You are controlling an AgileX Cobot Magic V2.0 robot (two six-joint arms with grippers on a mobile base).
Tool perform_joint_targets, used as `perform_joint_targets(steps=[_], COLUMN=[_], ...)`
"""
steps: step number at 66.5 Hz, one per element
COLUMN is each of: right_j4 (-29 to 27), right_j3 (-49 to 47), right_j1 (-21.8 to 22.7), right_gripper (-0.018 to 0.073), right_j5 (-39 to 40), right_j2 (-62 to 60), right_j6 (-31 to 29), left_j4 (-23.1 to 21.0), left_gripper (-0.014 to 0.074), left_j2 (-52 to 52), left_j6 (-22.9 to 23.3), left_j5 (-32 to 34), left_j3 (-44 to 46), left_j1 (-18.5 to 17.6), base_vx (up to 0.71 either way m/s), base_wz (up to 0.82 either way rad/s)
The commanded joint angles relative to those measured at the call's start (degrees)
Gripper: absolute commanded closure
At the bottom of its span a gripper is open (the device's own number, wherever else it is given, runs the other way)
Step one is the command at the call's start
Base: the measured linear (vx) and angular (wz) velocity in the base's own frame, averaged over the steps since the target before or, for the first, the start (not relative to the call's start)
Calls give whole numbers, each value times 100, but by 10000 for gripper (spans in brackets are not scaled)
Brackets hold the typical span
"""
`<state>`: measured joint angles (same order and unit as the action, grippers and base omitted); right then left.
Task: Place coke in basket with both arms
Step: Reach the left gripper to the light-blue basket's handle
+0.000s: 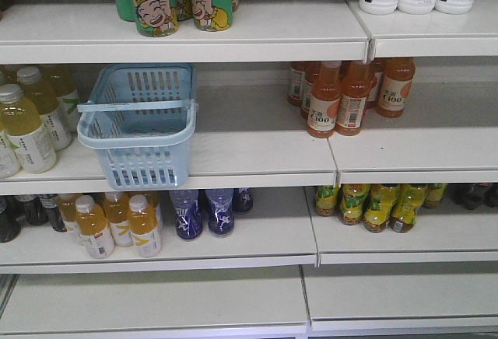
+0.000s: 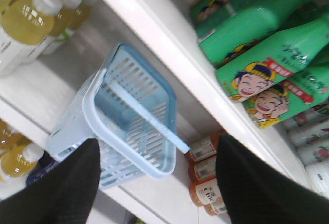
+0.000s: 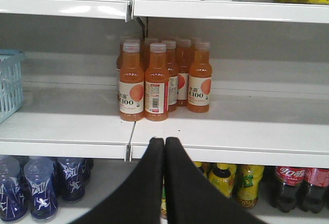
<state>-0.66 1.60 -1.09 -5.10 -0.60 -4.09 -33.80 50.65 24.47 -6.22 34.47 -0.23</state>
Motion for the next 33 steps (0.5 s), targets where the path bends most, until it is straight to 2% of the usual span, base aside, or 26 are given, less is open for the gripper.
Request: perform_joint_targets(steps=[1, 13, 20, 25, 33], right_j4=[25, 25, 25, 25, 25], right_j3=[43, 43, 43, 43, 43], right_j1=[32, 32, 32, 32, 32], right_gripper=[569, 569, 569, 569, 569], right_j5=[410, 410, 410, 410, 410], right_j2=[-73, -73, -73, -73, -73], right_j6=[-8, -8, -8, -8, -8], left_j4=[-386, -1359, -1669, -1979, -2846], left_gripper=[126, 126, 126, 126, 126], left_j2=[246, 744, 1103, 1385, 1895], left_j6=[50, 50, -2, -310, -1030], left_j5=[217, 32, -213, -466, -865], left_j3=[206, 369, 642, 923, 1337], left_j1=[-29, -29, -29, -29, -29], base_vx=[0, 0, 0, 0, 0], base_wz=[0, 0, 0, 0, 0])
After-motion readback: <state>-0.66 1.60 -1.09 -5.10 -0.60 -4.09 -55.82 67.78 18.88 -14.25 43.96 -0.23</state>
